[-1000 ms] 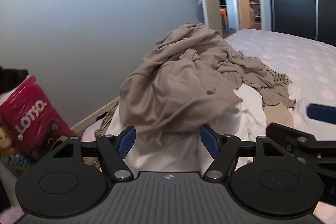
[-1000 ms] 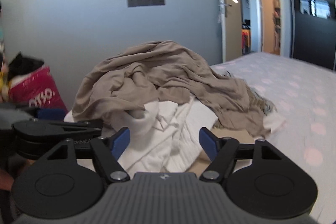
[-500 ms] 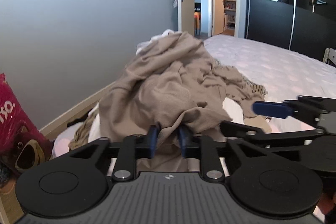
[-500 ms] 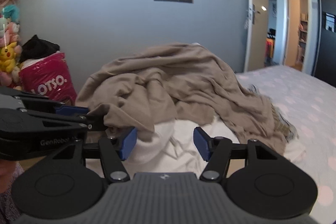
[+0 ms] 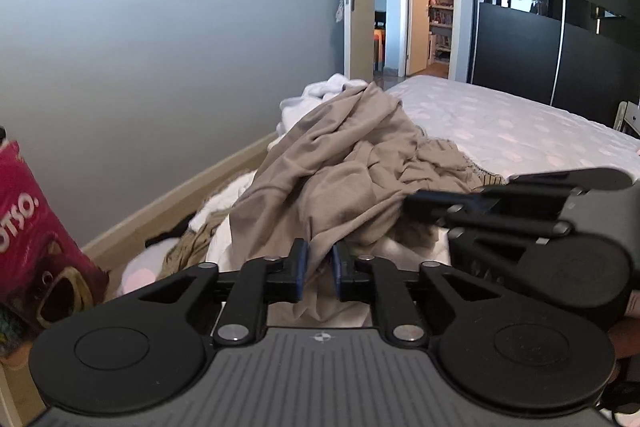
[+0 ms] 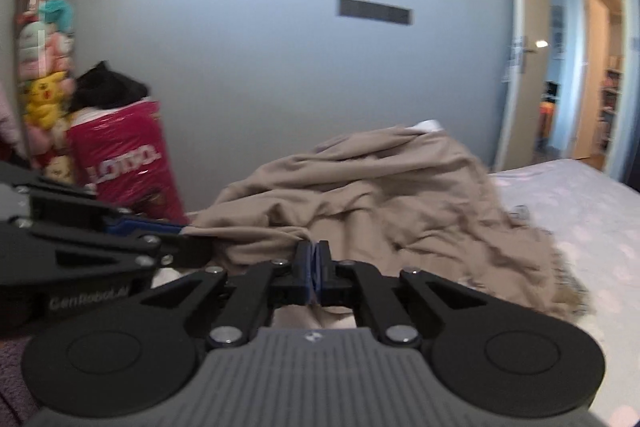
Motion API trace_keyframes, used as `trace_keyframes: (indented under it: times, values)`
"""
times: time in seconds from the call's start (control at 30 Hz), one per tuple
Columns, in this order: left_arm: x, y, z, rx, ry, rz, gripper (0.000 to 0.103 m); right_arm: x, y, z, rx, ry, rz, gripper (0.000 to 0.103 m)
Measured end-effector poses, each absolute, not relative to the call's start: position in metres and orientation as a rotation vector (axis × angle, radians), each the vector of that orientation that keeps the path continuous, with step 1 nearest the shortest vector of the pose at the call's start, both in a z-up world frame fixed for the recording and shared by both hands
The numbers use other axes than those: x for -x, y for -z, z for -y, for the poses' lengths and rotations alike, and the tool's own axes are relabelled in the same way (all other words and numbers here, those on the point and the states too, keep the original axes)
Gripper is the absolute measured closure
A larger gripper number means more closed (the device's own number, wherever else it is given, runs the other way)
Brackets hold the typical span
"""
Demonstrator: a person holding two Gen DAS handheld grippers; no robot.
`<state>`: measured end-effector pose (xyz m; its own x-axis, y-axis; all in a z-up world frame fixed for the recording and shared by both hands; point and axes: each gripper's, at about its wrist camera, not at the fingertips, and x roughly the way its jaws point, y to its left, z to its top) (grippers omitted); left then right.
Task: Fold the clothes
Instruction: 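Grasp the beige-brown garment with the left gripper while the right gripper grasps it too, then pull the beige-brown garment off the heap and spread it across the bed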
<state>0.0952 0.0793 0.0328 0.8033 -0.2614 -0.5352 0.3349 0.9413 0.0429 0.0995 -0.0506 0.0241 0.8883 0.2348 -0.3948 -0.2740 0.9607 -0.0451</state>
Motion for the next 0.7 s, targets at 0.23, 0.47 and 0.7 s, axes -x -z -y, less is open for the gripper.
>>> trace_keyframes:
  times: [0.23,0.47,0.7]
  values:
    - [-0.076,-0.032,-0.057,-0.205,0.366,-0.515,0.055,-0.057,-0.040,0.107,0.137,0.082,-0.368,0.102]
    - [-0.056,-0.025,-0.031,-0.279,0.431,-0.518,0.055,0.012,-0.053,0.195,0.176,0.419,-0.360,0.102]
    - [-0.040,-0.008,0.012,-0.353,0.549,-0.524,0.055,0.088,-0.053,0.273,0.141,0.711,-0.437,0.102]
